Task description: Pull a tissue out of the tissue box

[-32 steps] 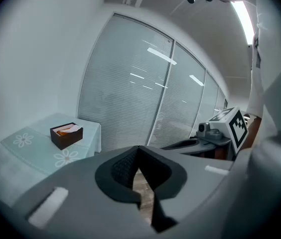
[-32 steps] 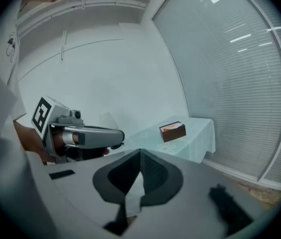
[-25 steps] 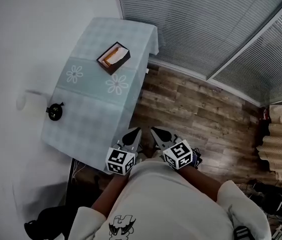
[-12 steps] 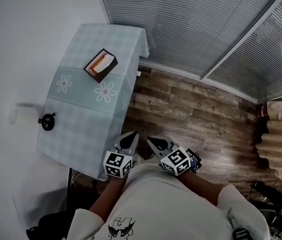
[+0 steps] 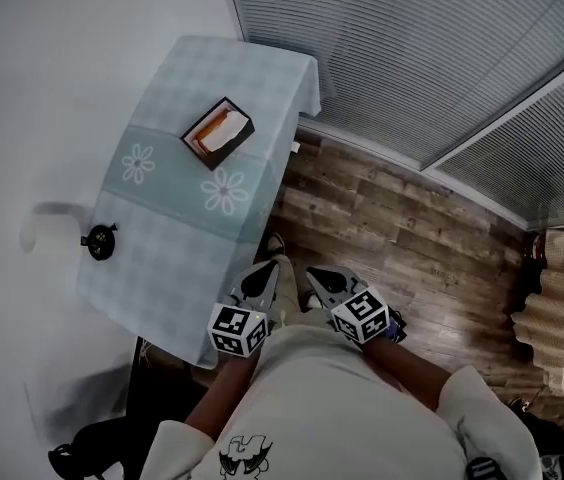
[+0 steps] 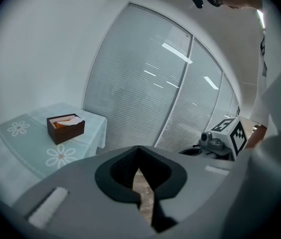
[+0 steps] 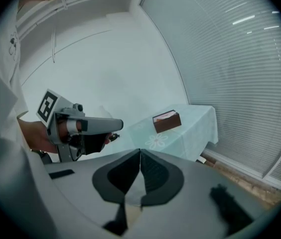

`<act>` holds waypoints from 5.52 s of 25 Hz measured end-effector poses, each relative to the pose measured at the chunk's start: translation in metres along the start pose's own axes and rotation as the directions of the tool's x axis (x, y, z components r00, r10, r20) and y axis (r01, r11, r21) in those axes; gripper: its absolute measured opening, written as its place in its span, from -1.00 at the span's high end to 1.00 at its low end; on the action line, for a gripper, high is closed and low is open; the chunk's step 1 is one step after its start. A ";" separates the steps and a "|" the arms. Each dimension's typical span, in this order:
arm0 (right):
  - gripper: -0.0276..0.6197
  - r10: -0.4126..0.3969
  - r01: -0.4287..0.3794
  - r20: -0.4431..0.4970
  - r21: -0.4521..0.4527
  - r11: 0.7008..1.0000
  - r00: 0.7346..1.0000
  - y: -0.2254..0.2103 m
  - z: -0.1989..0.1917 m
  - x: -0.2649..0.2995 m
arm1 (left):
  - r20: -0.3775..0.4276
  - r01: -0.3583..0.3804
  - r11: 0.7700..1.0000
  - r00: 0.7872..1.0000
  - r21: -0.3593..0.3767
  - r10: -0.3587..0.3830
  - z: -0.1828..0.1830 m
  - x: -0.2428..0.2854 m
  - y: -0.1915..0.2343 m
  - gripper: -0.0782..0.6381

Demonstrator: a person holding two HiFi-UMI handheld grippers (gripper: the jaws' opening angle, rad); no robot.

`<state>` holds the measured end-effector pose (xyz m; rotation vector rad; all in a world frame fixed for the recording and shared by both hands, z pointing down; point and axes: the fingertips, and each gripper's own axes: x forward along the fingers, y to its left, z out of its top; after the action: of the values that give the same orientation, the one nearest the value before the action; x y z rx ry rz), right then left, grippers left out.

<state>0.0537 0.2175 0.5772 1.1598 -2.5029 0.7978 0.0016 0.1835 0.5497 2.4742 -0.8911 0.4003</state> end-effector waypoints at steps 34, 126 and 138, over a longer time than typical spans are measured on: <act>0.87 0.079 -0.105 -0.160 -0.163 0.981 0.984 -0.176 0.179 0.273 | 0.062 -0.199 0.975 0.977 -0.101 0.206 0.139 0.135 0.253 0.76; 0.88 0.122 -0.105 0.093 -0.163 0.981 0.988 -0.100 0.265 0.159 | 0.249 -0.213 0.974 0.942 -0.072 0.224 0.213 0.077 0.195 0.77; 0.88 0.119 -0.104 0.091 -0.161 0.981 0.989 -0.104 0.263 0.159 | 0.244 -0.211 0.975 0.944 -0.067 0.221 0.212 0.082 0.191 0.76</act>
<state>0.0284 -0.0889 0.4739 1.0388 -2.6778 0.5701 -0.0400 -0.0995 0.4698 2.4327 -1.2680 0.1405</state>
